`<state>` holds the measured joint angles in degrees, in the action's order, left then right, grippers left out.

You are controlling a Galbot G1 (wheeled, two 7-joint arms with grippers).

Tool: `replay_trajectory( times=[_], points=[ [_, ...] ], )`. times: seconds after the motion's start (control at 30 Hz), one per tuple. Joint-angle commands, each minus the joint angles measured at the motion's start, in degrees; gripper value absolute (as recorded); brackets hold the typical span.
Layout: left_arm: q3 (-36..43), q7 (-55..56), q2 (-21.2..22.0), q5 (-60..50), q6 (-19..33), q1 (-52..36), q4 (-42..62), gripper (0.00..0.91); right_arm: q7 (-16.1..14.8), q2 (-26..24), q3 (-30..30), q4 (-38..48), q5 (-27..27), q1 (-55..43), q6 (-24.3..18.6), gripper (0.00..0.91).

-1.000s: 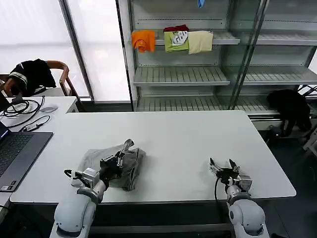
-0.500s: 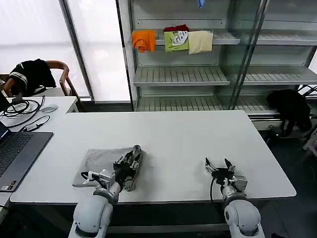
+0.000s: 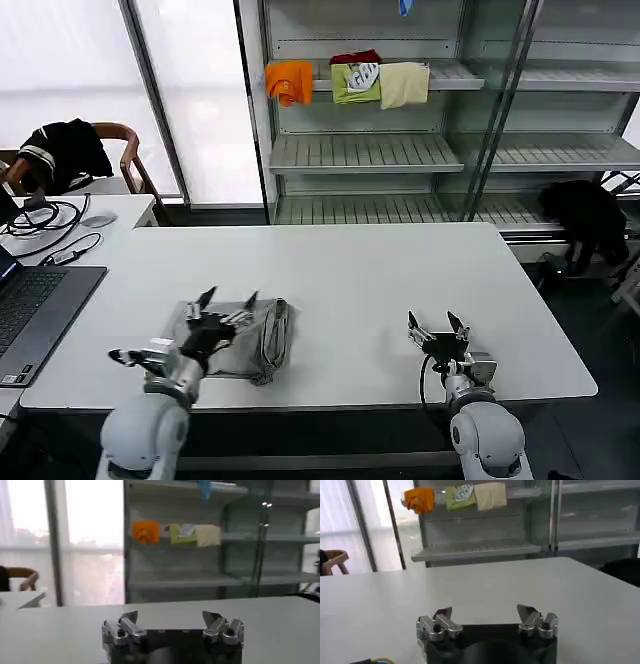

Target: Fold and organize the clothes.

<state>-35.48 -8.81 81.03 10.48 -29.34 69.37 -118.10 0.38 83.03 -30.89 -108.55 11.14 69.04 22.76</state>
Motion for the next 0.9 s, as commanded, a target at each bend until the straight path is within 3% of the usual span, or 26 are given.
replay_trajectory(
  times=[0.03,0.67,0.77,0.8,0.83,0.87,0.9],
  points=[
    [-17.41,-0.65,-9.93,9.18,4.96,0.57,12.32,0.907,-0.42,0.44,0.65,0.34,-0.97,-0.55,-0.06,0.907],
    [-11.19,-2.53,-6.94,4.66,4.97,0.02,19.30,0.907,0.47,0.30,0.26,0.61,-2.15,-0.14,-0.03,0.907],
    [-10.76,-2.98,-6.95,3.56,4.55,0.12,19.38,0.464,0.61,0.37,0.26,0.88,-2.13,-0.16,-0.13,0.907],
    [-10.66,-3.46,-6.91,3.10,4.35,0.15,19.23,0.232,0.77,0.39,0.30,1.00,-2.12,-0.20,-0.21,0.907],
    [-10.56,-3.82,-6.91,2.99,4.05,0.17,19.05,0.232,1.02,0.45,0.32,1.23,-2.11,-0.30,-0.24,0.907],
    [-10.50,-4.23,-6.87,3.03,3.63,0.27,18.82,0.020,1.12,0.51,0.30,1.36,-2.10,-0.34,-0.26,0.907],
    [-10.50,-4.61,-6.79,3.42,3.04,0.38,18.53,0.020,1.17,0.54,0.27,1.40,-2.06,-0.37,-0.27,0.907]
  ],
)
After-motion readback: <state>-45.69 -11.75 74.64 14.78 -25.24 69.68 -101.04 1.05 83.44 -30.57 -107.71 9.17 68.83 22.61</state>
